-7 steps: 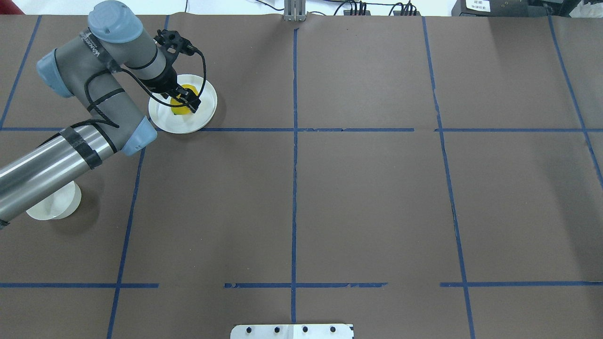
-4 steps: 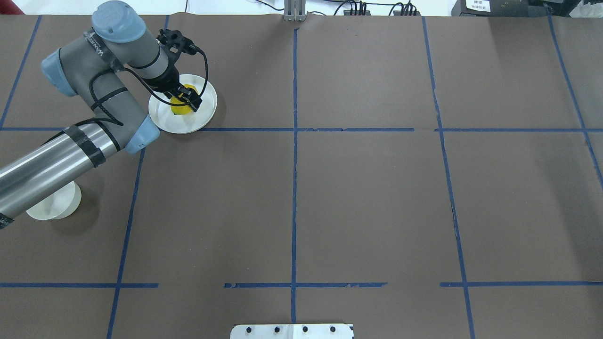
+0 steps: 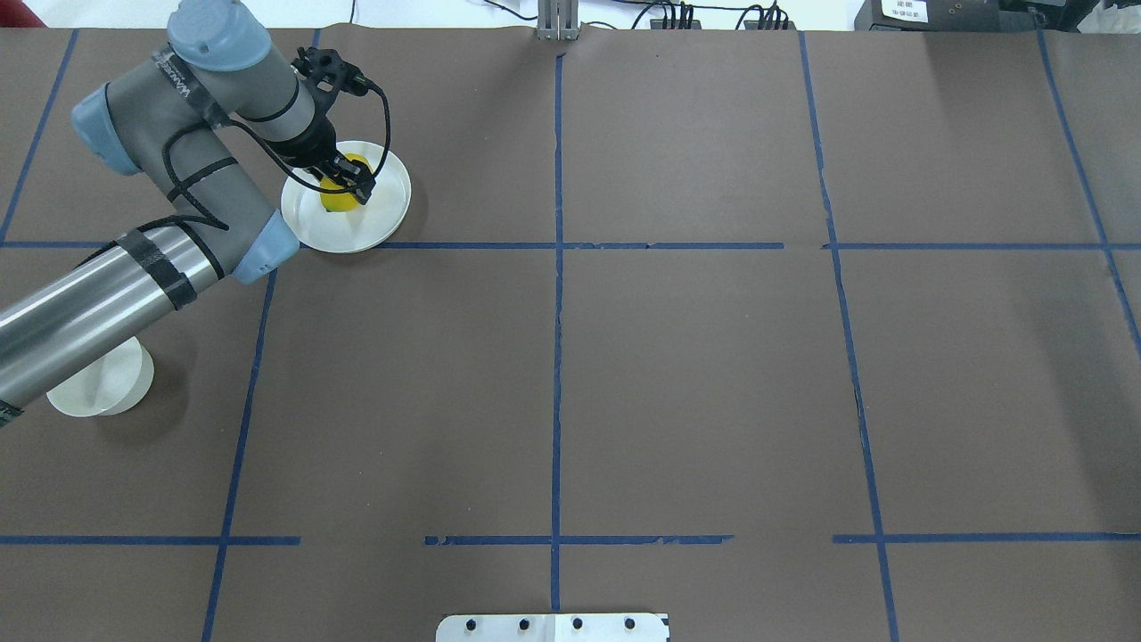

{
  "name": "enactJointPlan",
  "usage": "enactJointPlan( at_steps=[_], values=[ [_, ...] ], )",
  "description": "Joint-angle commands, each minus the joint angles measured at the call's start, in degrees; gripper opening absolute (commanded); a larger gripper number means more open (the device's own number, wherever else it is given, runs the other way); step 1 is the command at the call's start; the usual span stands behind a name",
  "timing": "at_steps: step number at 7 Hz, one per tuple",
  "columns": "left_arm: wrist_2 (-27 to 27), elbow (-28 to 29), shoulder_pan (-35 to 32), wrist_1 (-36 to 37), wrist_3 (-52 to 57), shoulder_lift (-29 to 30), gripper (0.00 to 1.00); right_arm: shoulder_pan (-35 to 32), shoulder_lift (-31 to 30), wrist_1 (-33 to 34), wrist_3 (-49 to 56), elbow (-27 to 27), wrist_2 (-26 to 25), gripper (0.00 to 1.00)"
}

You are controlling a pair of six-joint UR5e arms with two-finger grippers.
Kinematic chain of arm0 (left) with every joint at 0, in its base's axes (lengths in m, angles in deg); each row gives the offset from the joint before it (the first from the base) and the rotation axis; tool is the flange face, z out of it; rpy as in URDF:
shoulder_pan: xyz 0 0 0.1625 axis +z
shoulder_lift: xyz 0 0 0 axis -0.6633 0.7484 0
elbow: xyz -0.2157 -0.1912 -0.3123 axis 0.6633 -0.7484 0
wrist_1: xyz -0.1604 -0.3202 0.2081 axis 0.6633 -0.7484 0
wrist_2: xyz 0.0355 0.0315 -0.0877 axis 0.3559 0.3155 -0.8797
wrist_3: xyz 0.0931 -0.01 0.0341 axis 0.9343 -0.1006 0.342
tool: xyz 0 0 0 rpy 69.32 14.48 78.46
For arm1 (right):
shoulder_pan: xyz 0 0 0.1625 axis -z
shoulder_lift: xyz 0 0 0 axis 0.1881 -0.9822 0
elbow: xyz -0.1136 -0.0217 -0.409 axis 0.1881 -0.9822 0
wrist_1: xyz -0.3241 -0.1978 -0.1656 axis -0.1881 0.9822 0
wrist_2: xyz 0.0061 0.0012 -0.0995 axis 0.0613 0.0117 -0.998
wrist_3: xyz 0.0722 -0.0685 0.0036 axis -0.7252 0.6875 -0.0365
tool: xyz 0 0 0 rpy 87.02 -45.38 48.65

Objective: Move lemon from plate to bowl
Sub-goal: 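Lower the left gripper and close it around the lemon, then lift the lemon with the left gripper and carry it toward the white bowl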

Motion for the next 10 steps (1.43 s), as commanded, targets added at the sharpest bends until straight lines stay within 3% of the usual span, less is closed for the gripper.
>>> enactJointPlan(
  at_steps=[1,3,5,8,10],
  values=[
    [-1.19,-2.73,-3.66,7.75,-6.11,0.01,0.24,0.00,0.00,0.00,0.00,0.00,0.00,1.00],
    [-6.98,-4.94,-6.31,15.52,-23.10,-0.17,0.24,0.00,0.00,0.00,0.00,0.00,0.00,1.00],
    [-8.15,-6.43,-8.33,15.63,-39.03,-1.04,0.22,0.00,0.00,0.00,0.00,0.00,0.00,1.00],
    [-7.53,-29.66,-9.57,15.46,-40.34,-20.06,0.22,0.00,0.00,0.00,0.00,0.00,0.00,1.00],
    [-4.92,-39.45,-9.48,14.67,-37.46,-30.45,0.21,0.00,0.00,0.00,0.00,0.00,0.00,1.00]
  ],
)
